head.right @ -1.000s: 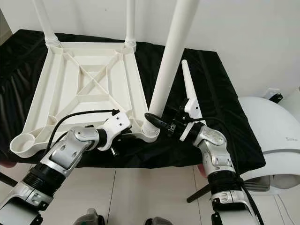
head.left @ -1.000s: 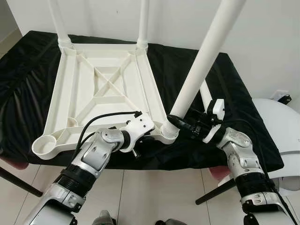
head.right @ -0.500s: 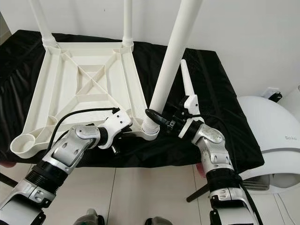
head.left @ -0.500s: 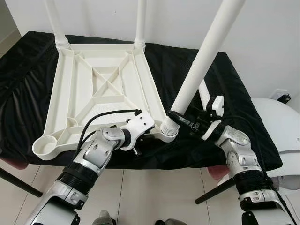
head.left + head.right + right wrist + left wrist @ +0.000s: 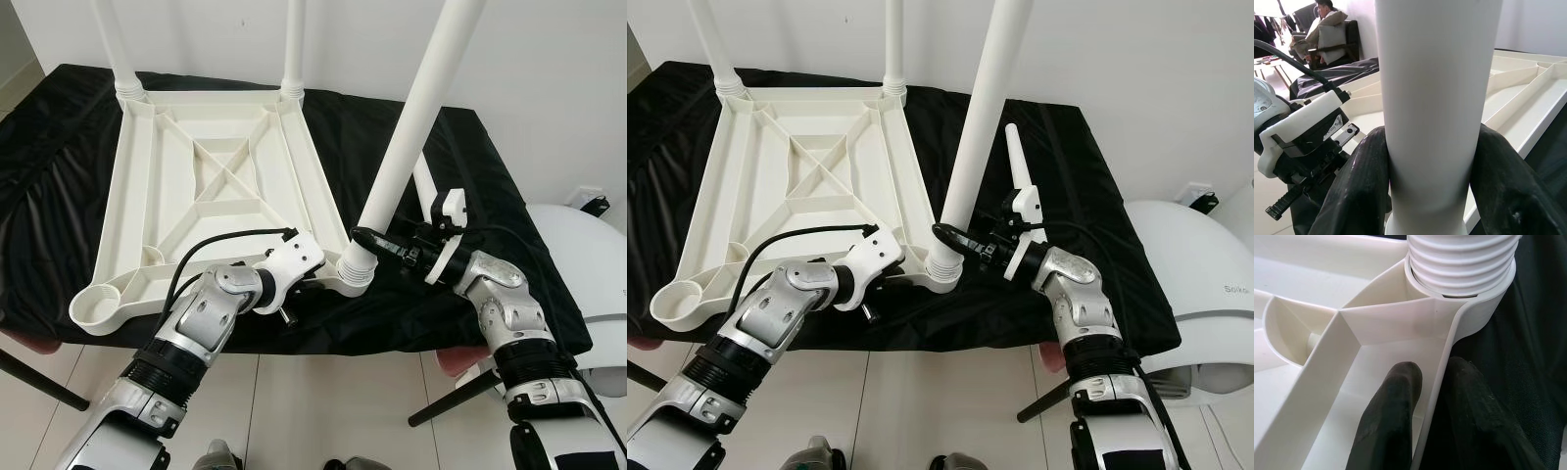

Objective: Building children table

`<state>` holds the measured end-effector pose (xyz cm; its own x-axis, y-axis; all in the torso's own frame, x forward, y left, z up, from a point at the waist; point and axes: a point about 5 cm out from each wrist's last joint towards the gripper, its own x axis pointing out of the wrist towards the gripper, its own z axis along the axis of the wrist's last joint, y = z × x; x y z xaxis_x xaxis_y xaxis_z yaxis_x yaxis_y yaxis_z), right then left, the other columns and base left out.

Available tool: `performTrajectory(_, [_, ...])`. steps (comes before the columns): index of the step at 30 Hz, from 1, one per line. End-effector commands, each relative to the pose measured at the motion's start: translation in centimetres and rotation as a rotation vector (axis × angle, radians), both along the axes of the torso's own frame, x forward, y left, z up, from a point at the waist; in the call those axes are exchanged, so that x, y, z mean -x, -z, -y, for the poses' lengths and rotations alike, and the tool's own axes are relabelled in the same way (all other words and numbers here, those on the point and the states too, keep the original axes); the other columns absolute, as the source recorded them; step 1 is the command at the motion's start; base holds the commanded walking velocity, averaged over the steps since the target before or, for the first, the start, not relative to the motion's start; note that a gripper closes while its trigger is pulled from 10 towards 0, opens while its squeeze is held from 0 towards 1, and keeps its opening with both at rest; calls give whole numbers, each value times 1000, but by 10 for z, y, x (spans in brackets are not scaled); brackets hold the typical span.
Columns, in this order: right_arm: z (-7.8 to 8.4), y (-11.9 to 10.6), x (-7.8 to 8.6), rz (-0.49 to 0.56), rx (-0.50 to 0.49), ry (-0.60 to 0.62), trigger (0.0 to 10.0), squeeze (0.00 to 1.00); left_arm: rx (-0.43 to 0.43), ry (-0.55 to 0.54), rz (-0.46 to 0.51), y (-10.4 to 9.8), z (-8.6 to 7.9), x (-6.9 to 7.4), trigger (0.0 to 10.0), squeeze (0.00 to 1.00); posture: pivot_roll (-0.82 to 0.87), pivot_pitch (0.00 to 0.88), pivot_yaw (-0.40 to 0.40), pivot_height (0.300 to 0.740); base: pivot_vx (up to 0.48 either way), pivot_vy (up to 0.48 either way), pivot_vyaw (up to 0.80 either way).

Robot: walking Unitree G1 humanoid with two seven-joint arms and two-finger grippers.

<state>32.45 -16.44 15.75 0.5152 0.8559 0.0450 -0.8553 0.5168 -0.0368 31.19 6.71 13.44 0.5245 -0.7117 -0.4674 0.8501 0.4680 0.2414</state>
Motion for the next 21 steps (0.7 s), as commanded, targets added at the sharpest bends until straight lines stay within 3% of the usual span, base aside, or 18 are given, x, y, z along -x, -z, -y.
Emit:
performTrajectory(1, [15,65,19,-315,148,39,10000,0,69,-66,176,-40,-2,-14,10000,0,34,56,-41,740,0,0,0])
performTrajectory(10, [21,63,17,-323,132,48,10000,0,72,-68,176,-40,-1,-14,10000,0,32,56,-41,740,0,0,0])
performTrajectory(18, [15,60,16,-256,118,81,10000,0,69,-85,192,-42,-1,-16,10000,0,35,56,-43,740,0,0,0])
performTrajectory(21, [12,51,15,-215,43,98,10000,0,95,-76,193,-46,-3,-15,10000,0,34,52,-40,740,0,0,0])
